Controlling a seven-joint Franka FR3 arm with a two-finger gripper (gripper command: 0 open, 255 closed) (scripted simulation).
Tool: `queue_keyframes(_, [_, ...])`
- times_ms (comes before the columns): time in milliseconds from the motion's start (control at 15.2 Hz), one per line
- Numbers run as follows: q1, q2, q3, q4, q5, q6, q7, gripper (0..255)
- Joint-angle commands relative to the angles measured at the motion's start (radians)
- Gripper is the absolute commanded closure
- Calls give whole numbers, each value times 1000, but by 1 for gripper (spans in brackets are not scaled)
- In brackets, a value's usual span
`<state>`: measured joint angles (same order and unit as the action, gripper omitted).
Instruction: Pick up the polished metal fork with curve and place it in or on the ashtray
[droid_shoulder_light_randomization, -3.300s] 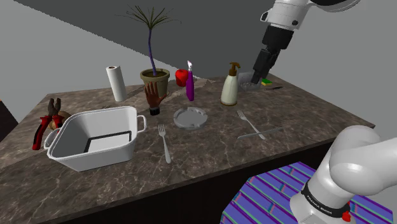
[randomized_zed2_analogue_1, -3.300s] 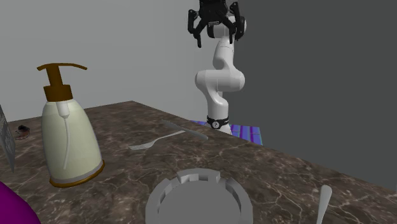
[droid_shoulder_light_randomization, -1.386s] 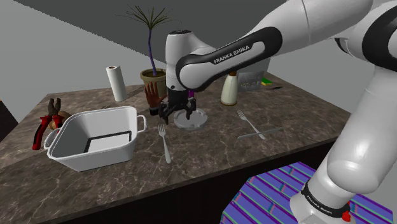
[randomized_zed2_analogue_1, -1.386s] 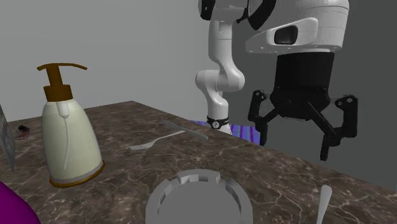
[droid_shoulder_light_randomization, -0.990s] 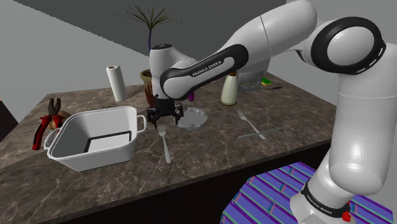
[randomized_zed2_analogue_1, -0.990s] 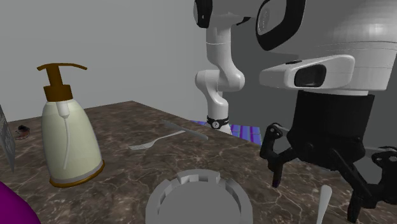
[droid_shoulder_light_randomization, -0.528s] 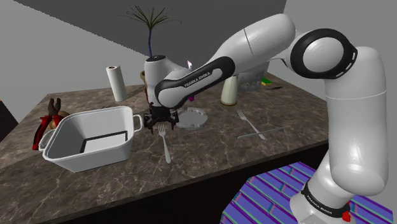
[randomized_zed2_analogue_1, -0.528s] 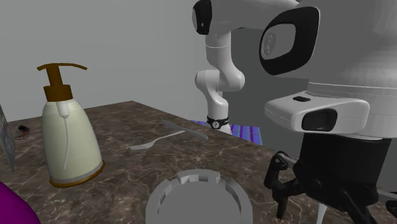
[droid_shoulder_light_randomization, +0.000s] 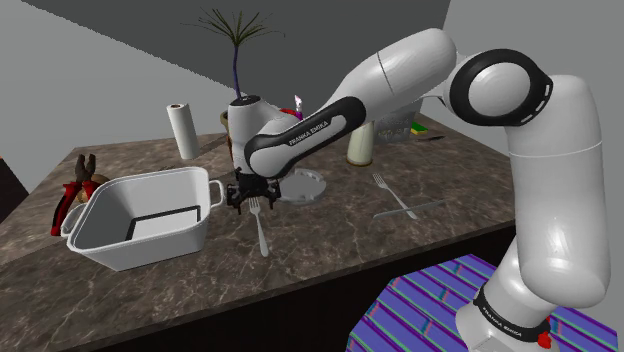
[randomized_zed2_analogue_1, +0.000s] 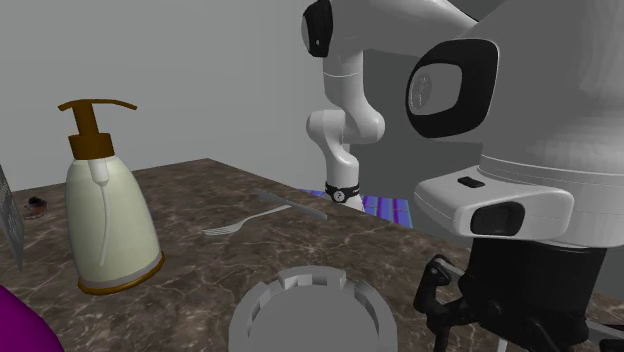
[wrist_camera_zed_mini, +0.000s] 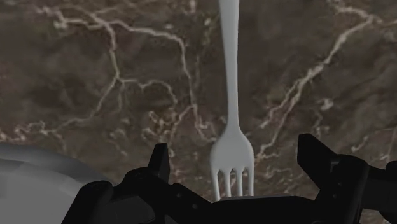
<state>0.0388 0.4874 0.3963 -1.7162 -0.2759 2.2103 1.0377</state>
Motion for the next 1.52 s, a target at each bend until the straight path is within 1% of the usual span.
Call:
queue_keyframes(0, [0,0,0,0,0,0,0,0])
queue_keyframes(66, [0,0,0,0,0,0,0,0])
queue_keyframes(132, [0,0,0,0,0,0,0,255])
queue_keyframes(660, [7,7,0,9,-2,-3,6,255])
queue_keyframes(726, [0,0,1,0,0,0,0,255])
queue_keyframes(1452, [-11,-64,20,59,37,-117,-27,255])
